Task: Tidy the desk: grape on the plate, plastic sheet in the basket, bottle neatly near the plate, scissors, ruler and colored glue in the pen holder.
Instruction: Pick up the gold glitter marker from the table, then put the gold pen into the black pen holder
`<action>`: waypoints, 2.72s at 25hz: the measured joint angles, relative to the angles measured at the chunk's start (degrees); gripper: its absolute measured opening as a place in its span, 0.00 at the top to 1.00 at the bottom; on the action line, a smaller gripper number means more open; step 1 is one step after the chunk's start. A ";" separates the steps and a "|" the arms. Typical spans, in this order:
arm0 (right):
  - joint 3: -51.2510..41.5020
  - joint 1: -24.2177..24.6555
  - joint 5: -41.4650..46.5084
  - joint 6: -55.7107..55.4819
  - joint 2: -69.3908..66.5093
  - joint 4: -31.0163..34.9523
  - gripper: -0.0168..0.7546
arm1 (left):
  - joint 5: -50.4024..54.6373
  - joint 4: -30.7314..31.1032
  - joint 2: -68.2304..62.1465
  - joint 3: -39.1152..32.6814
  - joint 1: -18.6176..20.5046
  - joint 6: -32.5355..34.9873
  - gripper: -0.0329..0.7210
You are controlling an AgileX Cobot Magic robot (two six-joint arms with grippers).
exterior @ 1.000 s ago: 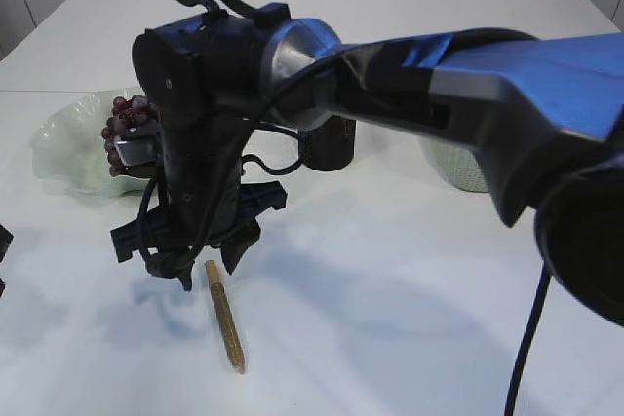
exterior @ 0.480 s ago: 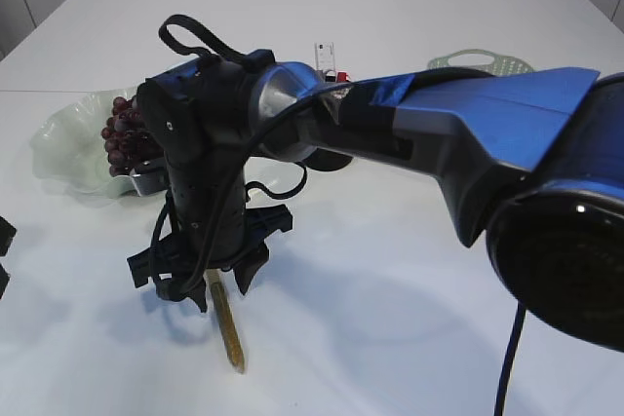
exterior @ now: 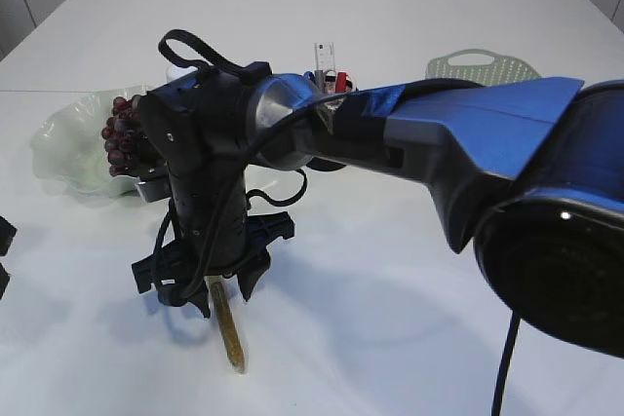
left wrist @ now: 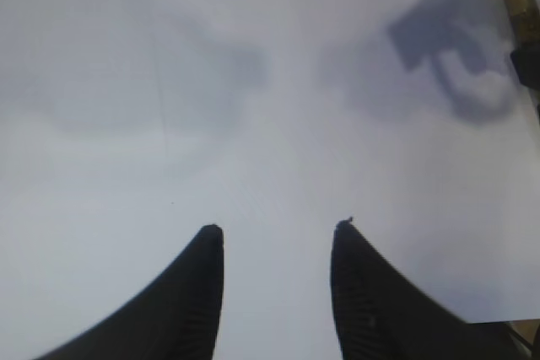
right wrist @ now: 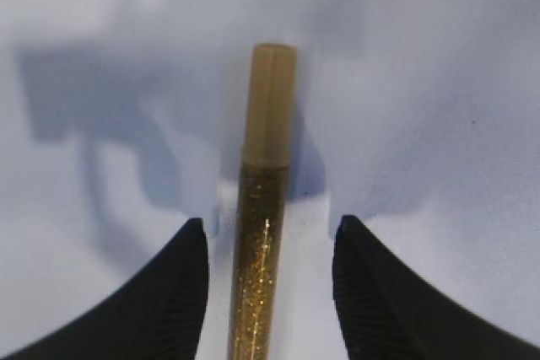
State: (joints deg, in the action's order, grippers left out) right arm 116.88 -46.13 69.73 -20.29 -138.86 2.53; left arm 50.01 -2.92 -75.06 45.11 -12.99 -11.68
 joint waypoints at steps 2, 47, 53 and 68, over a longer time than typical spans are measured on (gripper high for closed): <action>0.00 0.00 0.00 -0.14 -0.39 -0.08 0.48 | 0.00 0.00 0.00 0.00 0.00 0.00 0.55; 1.41 15.10 0.75 16.11 16.28 14.81 0.81 | 0.10 -0.12 0.00 0.00 0.00 0.00 0.55; 0.14 22.44 1.12 22.15 20.38 22.75 0.81 | 0.12 -1.18 0.00 0.00 0.00 0.00 0.55; 0.14 37.00 1.21 43.40 21.57 47.74 0.81 | 0.12 -2.68 0.00 0.00 0.00 0.00 0.55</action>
State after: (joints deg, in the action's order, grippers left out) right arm 117.02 -9.13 70.94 23.10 -117.29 50.27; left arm 50.13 -5.60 -75.06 45.11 -12.99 -11.68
